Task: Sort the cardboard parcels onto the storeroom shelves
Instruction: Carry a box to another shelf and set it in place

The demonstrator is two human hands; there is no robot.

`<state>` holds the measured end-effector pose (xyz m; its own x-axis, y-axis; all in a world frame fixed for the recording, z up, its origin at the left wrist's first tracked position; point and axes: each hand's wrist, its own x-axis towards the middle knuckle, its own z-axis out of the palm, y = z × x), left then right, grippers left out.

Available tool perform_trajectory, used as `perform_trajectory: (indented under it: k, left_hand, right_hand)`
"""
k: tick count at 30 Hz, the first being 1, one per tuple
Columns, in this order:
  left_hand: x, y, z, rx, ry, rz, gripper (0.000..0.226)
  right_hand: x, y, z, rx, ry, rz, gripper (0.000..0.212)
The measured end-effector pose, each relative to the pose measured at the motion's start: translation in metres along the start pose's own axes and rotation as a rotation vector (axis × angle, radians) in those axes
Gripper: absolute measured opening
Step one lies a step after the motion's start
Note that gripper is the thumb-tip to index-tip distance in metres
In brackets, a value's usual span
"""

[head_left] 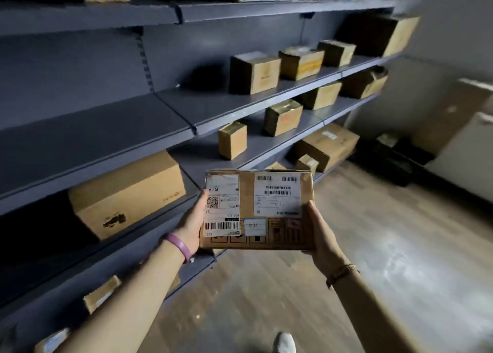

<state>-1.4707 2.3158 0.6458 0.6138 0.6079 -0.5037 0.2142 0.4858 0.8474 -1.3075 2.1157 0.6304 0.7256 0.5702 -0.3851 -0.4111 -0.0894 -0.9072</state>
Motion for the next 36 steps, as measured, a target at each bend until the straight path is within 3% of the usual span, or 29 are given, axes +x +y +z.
perform_trajectory:
  k: [5, 9, 14, 17, 24, 29, 36]
  left_hand:
    - [0.076, 0.02, 0.124, 0.078, -0.17, -0.058, 0.057]
    - [0.144, 0.04, 0.231, 0.125, -0.215, -0.046, 0.053]
    - [0.217, 0.07, 0.349, 0.152, -0.322, -0.06, 0.055]
    - [0.256, 0.084, 0.407, 0.19, -0.347, -0.046, 0.055]
    - [0.353, 0.109, 0.525, 0.247, -0.472, -0.055, 0.062]
    - [0.44, 0.132, 0.616, 0.268, -0.51, -0.031, 0.058]
    - [0.569, 0.186, 0.759, 0.314, -0.557, -0.01, 0.059]
  right_hand:
    - [0.045, -0.034, -0.096, 0.055, 0.138, -0.076, 0.06]
    - [0.101, -0.072, -0.174, 0.063, 0.167, -0.142, 0.069]
    - [0.167, -0.131, -0.258, 0.071, 0.203, -0.18, 0.062]
    - [0.203, -0.159, -0.299, 0.083, 0.243, -0.193, 0.055]
    - [0.29, -0.202, -0.38, 0.076, 0.328, -0.201, 0.059]
    - [0.379, -0.237, -0.436, 0.056, 0.411, -0.178, 0.048]
    - [0.513, -0.318, -0.517, 0.113, 0.504, -0.225, 0.049]
